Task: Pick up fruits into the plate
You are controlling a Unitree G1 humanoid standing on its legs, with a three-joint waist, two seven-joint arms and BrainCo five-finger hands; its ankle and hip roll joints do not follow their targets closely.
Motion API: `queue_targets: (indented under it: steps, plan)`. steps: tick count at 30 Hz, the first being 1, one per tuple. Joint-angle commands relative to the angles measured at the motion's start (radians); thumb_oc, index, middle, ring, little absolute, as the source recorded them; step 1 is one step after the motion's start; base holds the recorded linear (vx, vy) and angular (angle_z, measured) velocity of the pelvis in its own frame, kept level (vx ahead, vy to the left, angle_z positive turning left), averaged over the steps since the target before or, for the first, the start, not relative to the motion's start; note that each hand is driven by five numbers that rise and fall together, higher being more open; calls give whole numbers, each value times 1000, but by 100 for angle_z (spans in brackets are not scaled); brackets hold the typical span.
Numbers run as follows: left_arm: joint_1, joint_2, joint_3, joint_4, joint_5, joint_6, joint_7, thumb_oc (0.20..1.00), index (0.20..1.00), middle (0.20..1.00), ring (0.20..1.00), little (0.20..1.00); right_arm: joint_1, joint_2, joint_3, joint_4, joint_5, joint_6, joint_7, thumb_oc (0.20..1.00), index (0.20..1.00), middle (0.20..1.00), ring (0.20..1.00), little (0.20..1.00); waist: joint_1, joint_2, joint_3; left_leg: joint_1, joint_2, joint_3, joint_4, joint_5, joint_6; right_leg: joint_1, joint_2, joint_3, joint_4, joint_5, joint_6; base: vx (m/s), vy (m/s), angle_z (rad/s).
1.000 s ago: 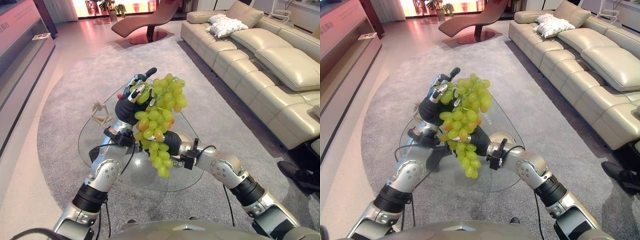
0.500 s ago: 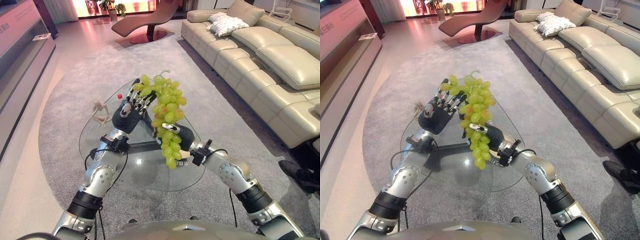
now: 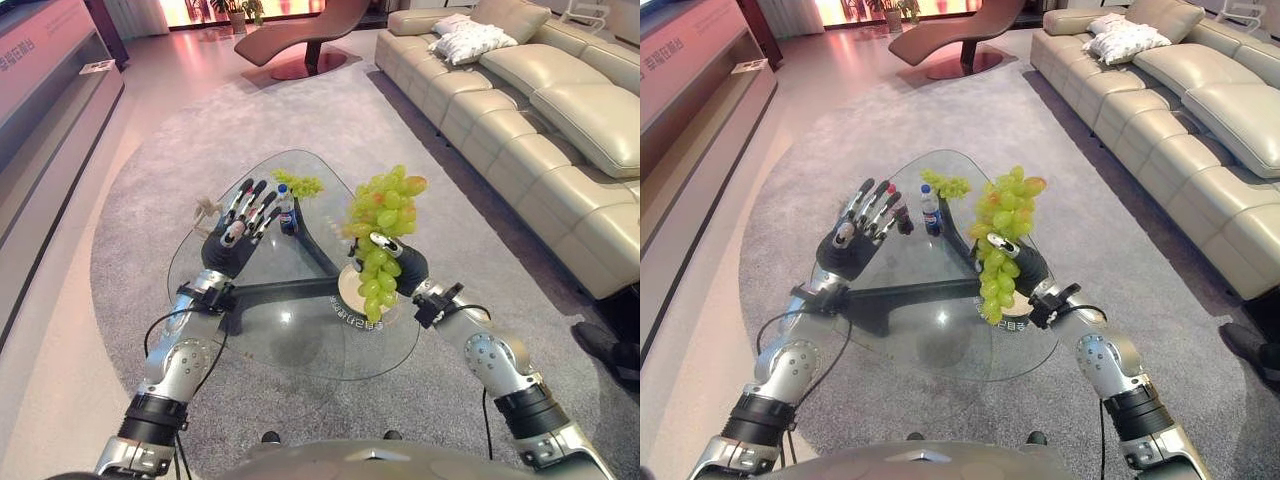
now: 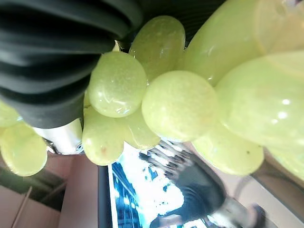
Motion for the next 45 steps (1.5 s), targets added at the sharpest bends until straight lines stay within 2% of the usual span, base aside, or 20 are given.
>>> queue_targets:
  steps: [1,6,7,9,11,15,18,23,31,33,38,42,45]
  plan:
    - [-22,71,10,57,177,20,-24,1000,1000,1000,1000,1000,-57,11,-64,-69,-3,-91,-4,200,200,200,200,200,-11,-25,32,-10,-2,37,56,-109,14,32,-39,-89,100,-125,-4,0,0,0]
    - [2,84,-6,172,250,42,-40,1000,1000,1000,1000,1000,-48,-3,-75,-27,-34,-99,-9,200,200,200,200,200,-14,-20,38,-12,-5,38,60,-111,17,29,-37,-86,104,-129,-4,0,0,0]
    - [21,78,-5,269,290,39,-27,1000,1000,1000,1000,1000,-42,-13,-80,14,-70,-106,-7,200,200,200,200,200,-16,-17,44,-15,-6,39,61,-110,17,26,-35,-84,104,-130,-5,0,0,0]
    - [26,73,-5,321,307,42,-5,1000,1000,1000,1000,1000,-41,-19,-80,38,-93,-108,-15,200,200,200,200,200,-17,-17,46,-18,-7,38,63,-110,17,23,-35,-82,105,-130,-4,0,0,0]
    - [28,51,-6,453,356,12,59,1000,1000,1000,1000,1000,-52,-28,-82,100,-145,-117,-27,200,200,200,200,200,-17,-16,59,-30,-9,35,67,-109,16,12,-33,-81,110,-133,-5,-22,13,0]
    - [20,25,-2,577,413,13,156,1000,1000,1000,1000,1000,-66,-38,-82,183,-240,-128,-62,200,200,200,200,200,-15,-18,77,-46,-14,27,70,-107,16,-2,-32,-81,115,-135,-6,-30,12,1]
    - [13,-6,16,723,469,2,249,1000,1000,1000,1000,1000,-88,-61,-69,292,-384,-160,-114,200,200,200,200,200,-1,-22,103,-75,-26,2,71,-107,19,-24,-29,-80,115,-134,-9,-73,-2,2]
    - [-9,-7,18,893,574,-8,315,1000,1000,1000,1000,1000,-173,-108,-38,449,-504,-194,-189,200,200,200,200,200,18,-29,156,-117,-39,-27,72,-102,20,-55,-26,-78,120,-136,-15,-93,-10,7]
    - [-46,-22,29,1023,530,-5,369,1000,1000,1000,1000,1000,-324,-161,6,621,-667,-232,-335,200,200,200,200,200,49,-27,237,-186,-61,-65,63,-89,25,-119,-17,-75,133,-133,-22,-76,-15,9]
    - [-56,-19,25,1046,537,-28,384,1000,1000,1000,1000,1000,-365,-184,12,664,-712,-240,-359,200,200,200,200,200,58,-22,266,-213,-66,-73,63,-83,28,-148,-14,-77,148,-134,-25,-109,-20,13]
    - [-80,-16,4,1027,519,-46,393,1000,1000,1000,1000,1000,-460,-246,34,765,-837,-254,-396,200,200,200,200,200,81,-2,340,-277,-90,-91,86,-75,36,-214,-8,-76,182,-132,-32,-95,-2,10]
    - [-108,-7,-30,1007,501,-62,390,1000,1000,1000,1000,1000,-539,-302,62,836,-882,-262,-433,200,200,200,200,200,94,4,403,-342,-107,-103,129,-74,43,-273,3,-72,220,-135,-40,-100,-24,9]
    - [-127,3,-61,977,488,-73,432,1000,1000,1000,1000,1000,-616,-338,92,908,-919,-255,-481,200,200,200,200,200,106,10,430,-419,-120,-108,168,-70,48,-349,8,-81,254,-131,-43,-74,-50,15]
